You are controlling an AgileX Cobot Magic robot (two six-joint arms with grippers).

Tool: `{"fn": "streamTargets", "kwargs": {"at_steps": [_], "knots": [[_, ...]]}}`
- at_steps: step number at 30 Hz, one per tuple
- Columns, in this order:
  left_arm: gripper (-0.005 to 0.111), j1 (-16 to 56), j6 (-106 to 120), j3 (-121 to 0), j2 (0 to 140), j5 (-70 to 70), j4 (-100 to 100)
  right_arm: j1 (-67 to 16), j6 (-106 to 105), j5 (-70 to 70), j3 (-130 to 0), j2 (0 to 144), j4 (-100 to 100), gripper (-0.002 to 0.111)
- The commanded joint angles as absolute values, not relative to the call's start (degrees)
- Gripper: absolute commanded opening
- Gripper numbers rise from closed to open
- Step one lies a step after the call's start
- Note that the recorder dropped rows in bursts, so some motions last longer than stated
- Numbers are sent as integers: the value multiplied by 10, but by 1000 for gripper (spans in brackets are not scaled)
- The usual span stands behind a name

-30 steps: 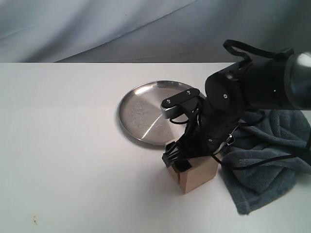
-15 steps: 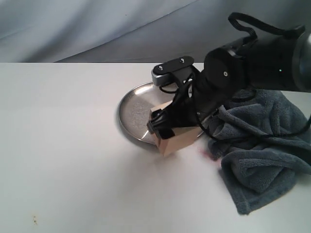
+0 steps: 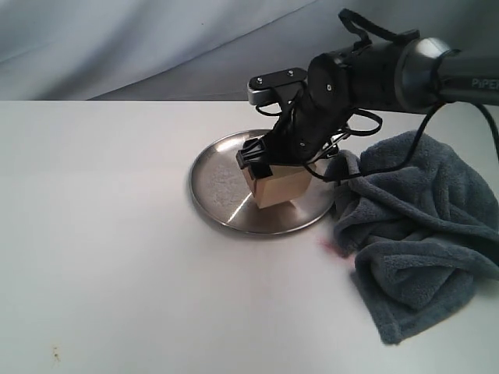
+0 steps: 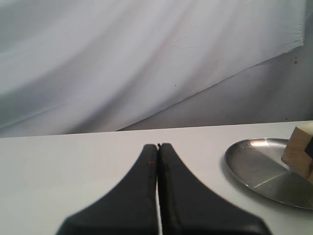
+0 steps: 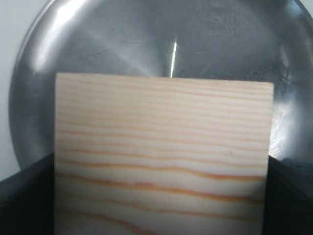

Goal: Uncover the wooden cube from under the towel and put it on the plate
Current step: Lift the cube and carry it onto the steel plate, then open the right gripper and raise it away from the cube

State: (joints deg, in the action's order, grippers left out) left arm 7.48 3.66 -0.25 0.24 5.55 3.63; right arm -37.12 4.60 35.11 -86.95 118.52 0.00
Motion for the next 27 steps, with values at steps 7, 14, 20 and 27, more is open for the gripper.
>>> {"fn": "streamTargets", "kwargs": {"at_steps": [7, 14, 20, 27], "knots": [[0, 74, 35, 0, 0, 49, 38, -365, 50, 361, -951, 1253, 9, 46], [0, 74, 35, 0, 0, 49, 38, -365, 50, 362, -954, 1264, 0, 47], [0, 74, 35, 0, 0, 49, 38, -365, 45, 350, -954, 1262, 0, 78], [0, 74, 35, 0, 0, 49, 38, -367, 45, 328, -954, 1239, -18, 94]]}}
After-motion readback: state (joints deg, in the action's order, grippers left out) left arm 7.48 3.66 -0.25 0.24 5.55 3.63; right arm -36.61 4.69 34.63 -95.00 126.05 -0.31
